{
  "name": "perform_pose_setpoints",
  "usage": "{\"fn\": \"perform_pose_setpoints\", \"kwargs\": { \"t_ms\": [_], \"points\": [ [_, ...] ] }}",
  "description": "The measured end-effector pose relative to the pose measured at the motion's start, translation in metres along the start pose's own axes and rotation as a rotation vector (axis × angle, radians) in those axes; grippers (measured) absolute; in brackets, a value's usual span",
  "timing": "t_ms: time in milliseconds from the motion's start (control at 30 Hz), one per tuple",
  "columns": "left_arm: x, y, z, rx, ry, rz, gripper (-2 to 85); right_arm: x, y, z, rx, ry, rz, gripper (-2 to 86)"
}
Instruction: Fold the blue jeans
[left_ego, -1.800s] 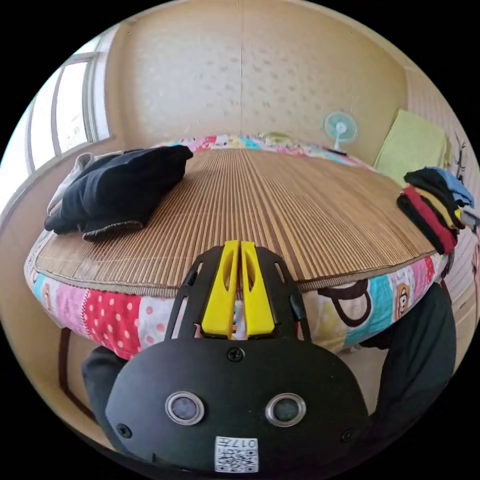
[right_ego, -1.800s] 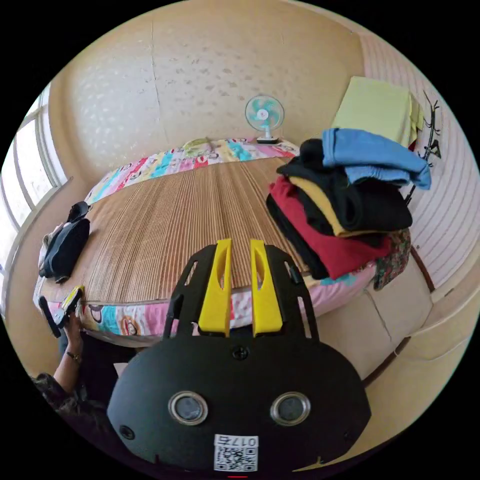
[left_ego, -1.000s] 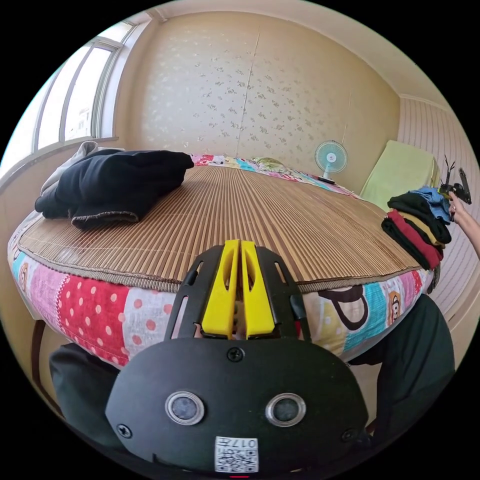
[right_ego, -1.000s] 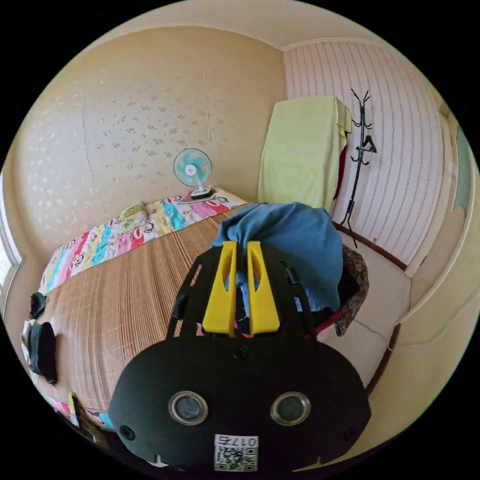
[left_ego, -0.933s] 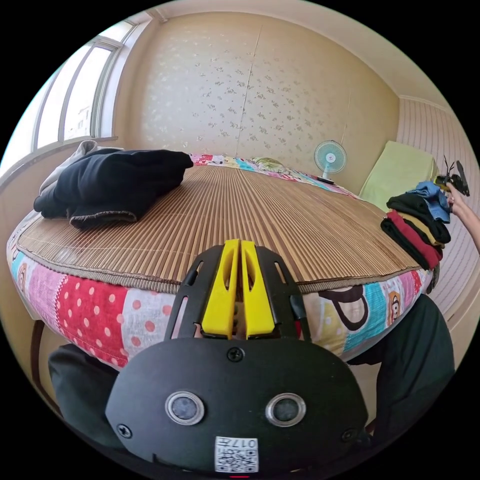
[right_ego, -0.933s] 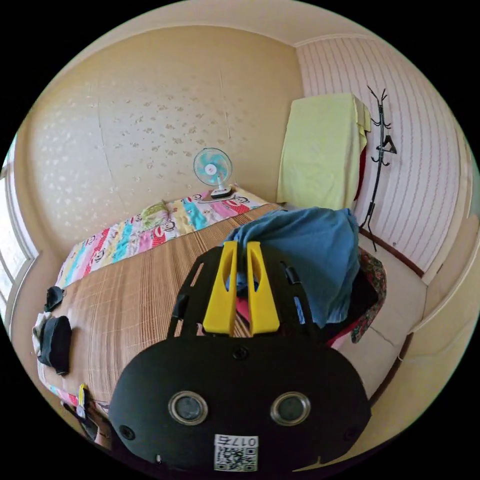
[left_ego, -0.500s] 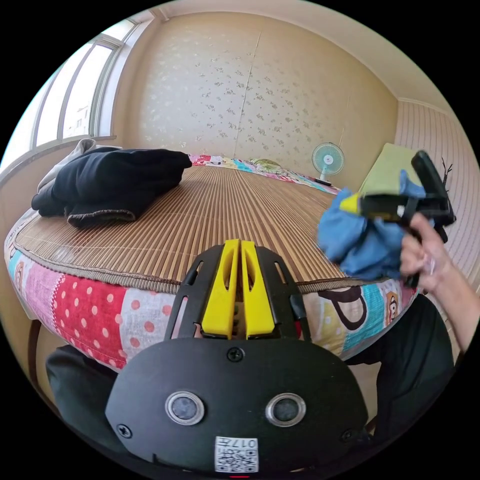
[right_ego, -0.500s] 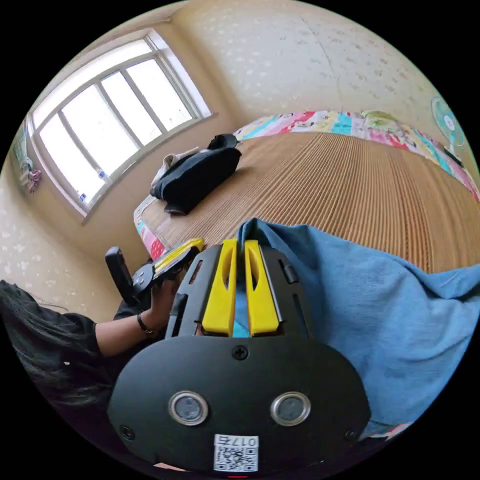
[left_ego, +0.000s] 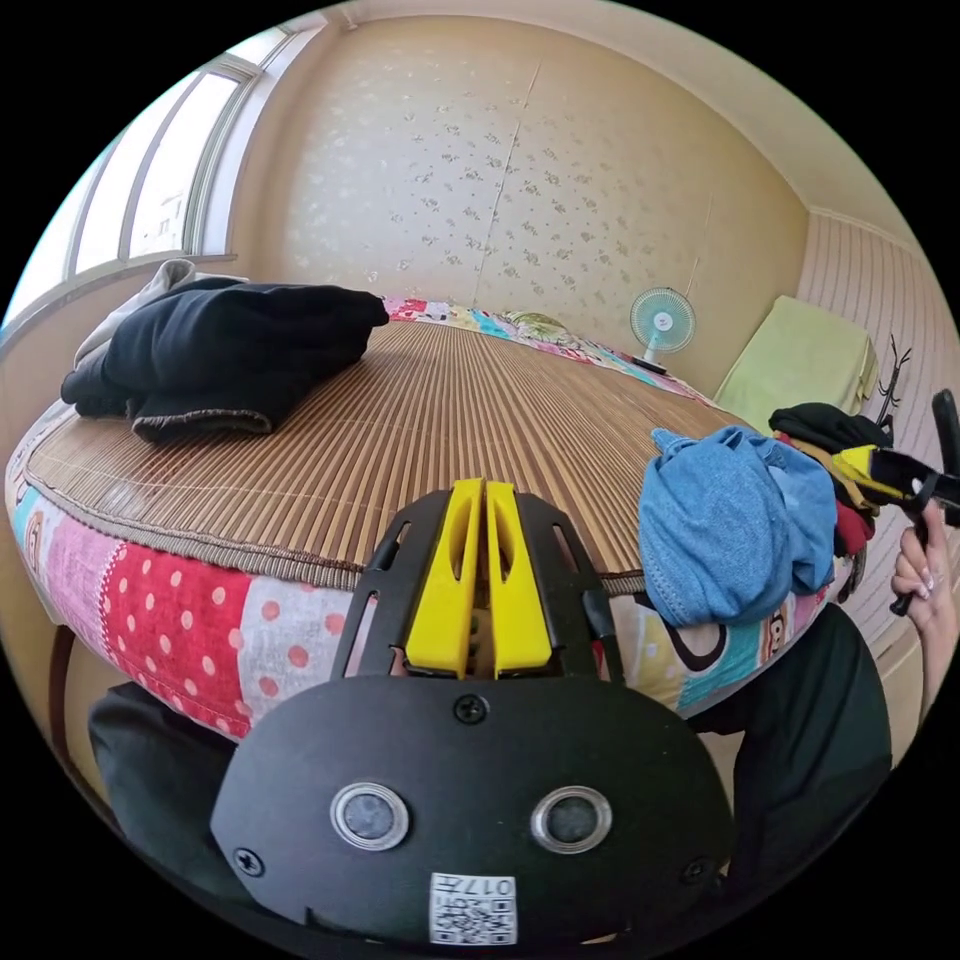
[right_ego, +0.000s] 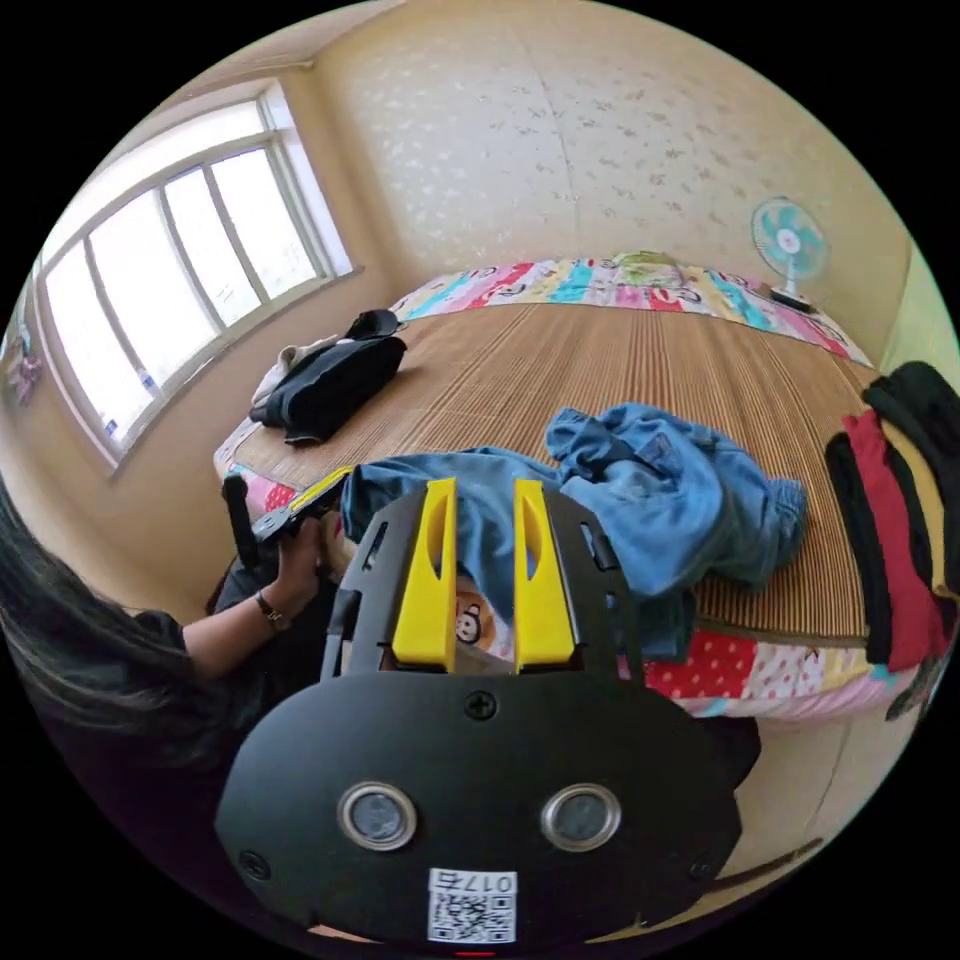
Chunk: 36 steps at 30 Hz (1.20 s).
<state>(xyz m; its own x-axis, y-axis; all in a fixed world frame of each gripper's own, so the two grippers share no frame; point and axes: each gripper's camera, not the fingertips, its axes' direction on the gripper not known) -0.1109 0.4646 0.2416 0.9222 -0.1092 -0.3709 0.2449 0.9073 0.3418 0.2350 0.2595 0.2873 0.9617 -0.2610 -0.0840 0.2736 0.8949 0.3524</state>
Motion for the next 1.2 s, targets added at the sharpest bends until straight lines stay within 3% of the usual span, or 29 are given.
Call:
{"fn": "perform_pose_setpoints", "kwargs": {
  "t_ms": [133, 267, 333, 467, 633, 767, 833, 933, 1000, 1100, 1200],
  "points": [
    [-0.009, -0.001, -0.004, 0.010, 0.044, -0.007, -0.8, 0.024, 0.005, 0.071, -0.194, -0.033, 0.061, 12.0],
    [-0.023, 0.004, -0.012, 0.049, 0.116, -0.042, -1.0, -0.008, -0.016, 0.064, -0.212, 0.026, -0.033, 5.6],
    [-0.029, 0.003, -0.014, 0.050, 0.148, -0.061, -1.0, -0.024, -0.024, 0.045, -0.209, -0.046, -0.139, 4.5],
    [-0.032, 0.001, -0.017, 0.048, 0.145, -0.060, -1.0, -0.051, -0.024, 0.021, -0.442, -0.111, -0.461, 4.2],
    [-0.035, -0.002, -0.020, 0.049, 0.144, -0.064, -1.0, 0.007, -0.046, -0.056, -0.158, -0.014, -0.245, 9.1],
    [-0.036, -0.003, -0.023, 0.050, 0.137, -0.064, -0.9, 0.118, -0.049, -0.081, 0.043, 0.143, 0.266, 14.5],
    [-0.037, -0.004, -0.025, 0.051, 0.136, -0.062, -0.9, 0.161, -0.042, -0.059, -0.015, 0.110, 0.404, 15.3],
    [-0.040, -0.004, -0.027, 0.052, 0.148, -0.064, -1.0, 0.199, -0.030, -0.024, -0.092, -0.148, 0.535, 12.5],
    [-0.043, -0.005, -0.029, 0.049, 0.169, -0.063, -1.0, 0.181, -0.025, -0.055, 0.111, -0.228, 0.478, 4.7],
    [-0.050, -0.010, -0.032, 0.023, 0.199, -0.098, -1.0, 0.129, -0.030, -0.105, 0.340, -0.241, 0.274, 3.2],
    [-0.064, -0.018, -0.035, -0.006, 0.325, -0.153, -1.0, 0.073, -0.050, -0.101, 0.219, -0.355, -0.039, 2.2]
  ]
}}
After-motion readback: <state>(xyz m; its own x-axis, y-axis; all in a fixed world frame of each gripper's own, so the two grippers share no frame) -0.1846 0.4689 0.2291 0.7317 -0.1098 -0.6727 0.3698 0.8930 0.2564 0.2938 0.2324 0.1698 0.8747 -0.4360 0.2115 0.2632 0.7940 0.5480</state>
